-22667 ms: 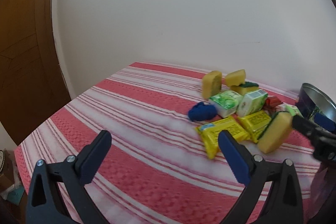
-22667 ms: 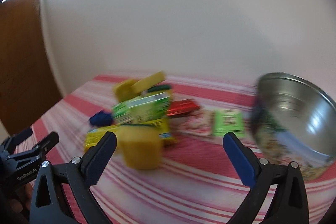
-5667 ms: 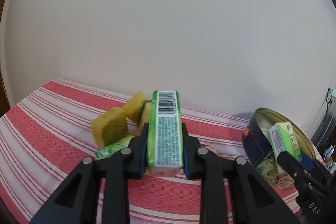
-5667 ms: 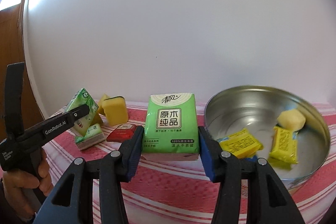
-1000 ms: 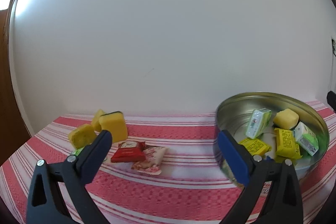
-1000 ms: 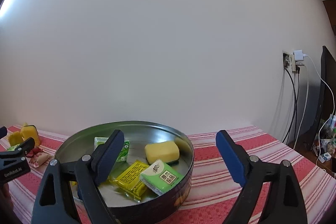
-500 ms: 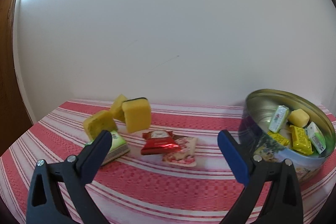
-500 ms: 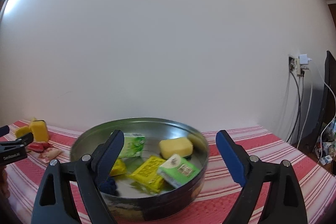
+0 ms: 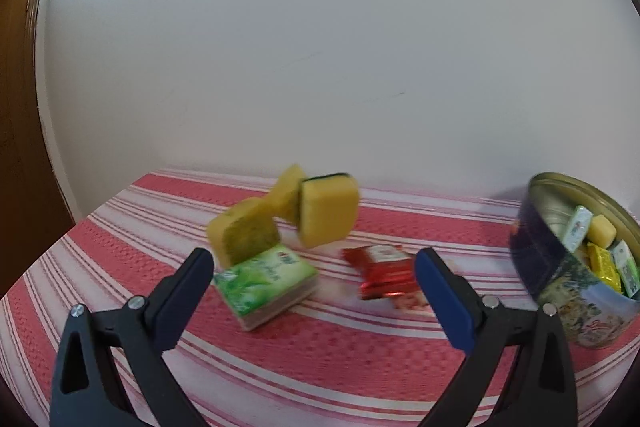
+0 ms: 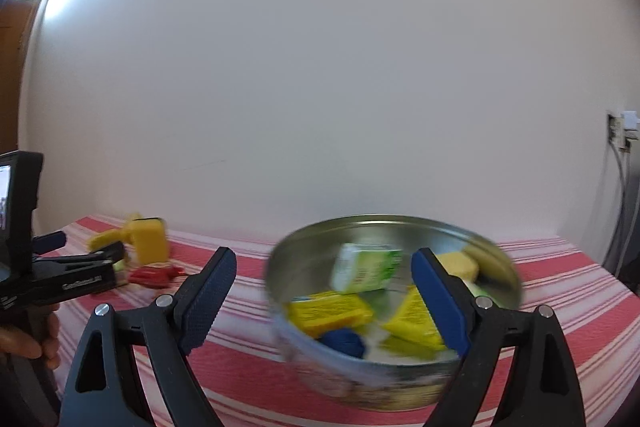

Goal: Organize objects
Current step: 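Open both tools to drop the items into the tin and withdraw, then grasp the pink floral snack with the right tool while the left tool grasps a green tea pack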

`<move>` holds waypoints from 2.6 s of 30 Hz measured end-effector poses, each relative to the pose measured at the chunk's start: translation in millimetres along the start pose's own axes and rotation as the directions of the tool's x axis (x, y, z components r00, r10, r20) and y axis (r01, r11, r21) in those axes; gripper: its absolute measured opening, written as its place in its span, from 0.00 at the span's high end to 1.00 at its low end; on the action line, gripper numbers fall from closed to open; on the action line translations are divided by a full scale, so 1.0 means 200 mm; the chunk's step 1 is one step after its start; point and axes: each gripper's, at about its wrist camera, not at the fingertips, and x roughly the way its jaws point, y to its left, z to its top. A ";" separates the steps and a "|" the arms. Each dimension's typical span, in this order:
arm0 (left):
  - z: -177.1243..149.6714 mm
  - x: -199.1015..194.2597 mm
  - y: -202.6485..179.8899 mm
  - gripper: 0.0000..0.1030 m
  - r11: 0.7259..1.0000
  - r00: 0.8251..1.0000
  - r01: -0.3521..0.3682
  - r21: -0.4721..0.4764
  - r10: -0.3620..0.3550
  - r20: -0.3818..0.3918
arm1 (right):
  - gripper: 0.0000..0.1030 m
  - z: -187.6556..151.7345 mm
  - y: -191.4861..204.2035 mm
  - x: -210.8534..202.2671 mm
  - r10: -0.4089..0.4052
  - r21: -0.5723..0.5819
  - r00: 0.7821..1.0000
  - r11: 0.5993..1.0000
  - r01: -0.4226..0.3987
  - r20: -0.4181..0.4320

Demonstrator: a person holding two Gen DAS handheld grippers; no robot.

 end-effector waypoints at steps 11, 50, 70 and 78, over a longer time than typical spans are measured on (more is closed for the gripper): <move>-0.02 0.20 0.26 0.01 0.996 0.981 0.060 -0.060 -0.070 -0.180 | 0.12 0.01 0.32 0.11 0.113 -0.029 0.990 0.993 -0.116 -0.084; 0.03 0.30 0.31 0.43 0.980 0.933 0.155 -0.124 -0.186 -0.308 | 0.12 -0.10 0.69 0.79 0.124 -0.027 0.824 0.986 -0.166 -0.553; 0.04 0.25 0.32 0.43 0.981 0.954 0.144 -0.129 -0.172 -0.247 | 0.58 -0.11 0.50 0.51 0.289 0.120 0.861 0.957 -0.263 -0.418; 0.02 0.19 0.25 0.43 0.980 0.968 0.165 -0.109 -0.182 -0.175 | 0.58 -0.06 0.39 0.23 0.194 -0.011 0.945 0.979 -0.204 -0.262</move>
